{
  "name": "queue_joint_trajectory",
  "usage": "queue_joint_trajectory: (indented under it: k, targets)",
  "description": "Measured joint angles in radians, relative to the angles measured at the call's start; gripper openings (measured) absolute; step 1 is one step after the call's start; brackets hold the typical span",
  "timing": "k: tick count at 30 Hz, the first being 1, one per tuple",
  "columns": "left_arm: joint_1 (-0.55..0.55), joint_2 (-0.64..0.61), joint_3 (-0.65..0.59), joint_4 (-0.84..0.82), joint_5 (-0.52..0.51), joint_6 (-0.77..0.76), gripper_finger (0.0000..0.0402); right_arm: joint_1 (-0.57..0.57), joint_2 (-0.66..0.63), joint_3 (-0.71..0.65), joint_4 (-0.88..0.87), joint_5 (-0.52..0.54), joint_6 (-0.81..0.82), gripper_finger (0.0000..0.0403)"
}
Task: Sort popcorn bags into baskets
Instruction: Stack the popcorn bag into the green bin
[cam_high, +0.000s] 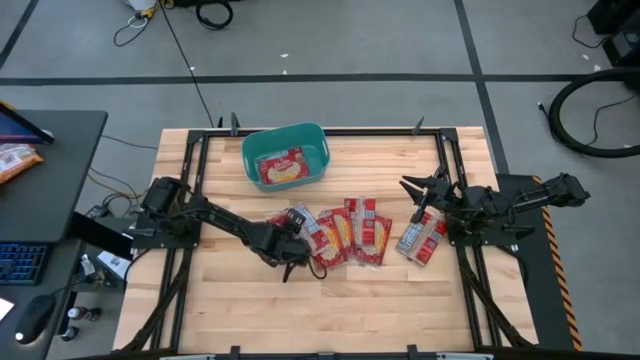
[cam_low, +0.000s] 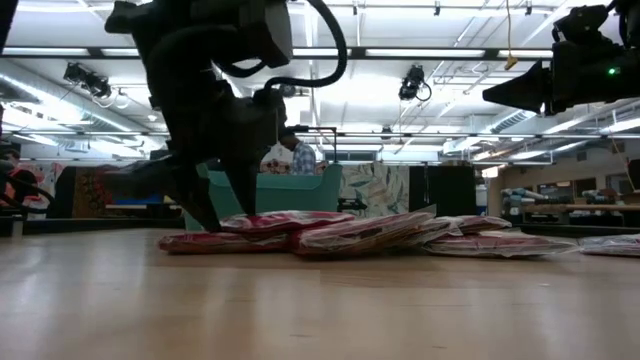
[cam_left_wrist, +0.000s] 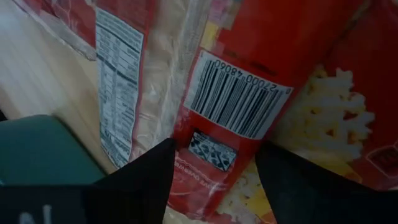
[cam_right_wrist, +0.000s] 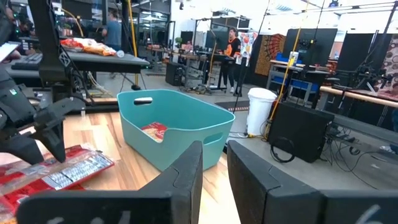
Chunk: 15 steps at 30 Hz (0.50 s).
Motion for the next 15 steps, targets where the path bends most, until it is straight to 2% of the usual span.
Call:
queue_joint_trajectory:
  k: [6, 15]
  targets:
    - [0.019, -0.009, -0.053, 0.062, 0.033, 0.043, 0.0189, 0.0, 0.0, 0.0, 0.0, 0.0, 0.0, 0.008]
    - [0.02, -0.014, -0.065, 0.083, 0.018, -0.027, 0.0043, 0.0, 0.0, 0.0, -0.001, 0.0, 0.0, 0.008]
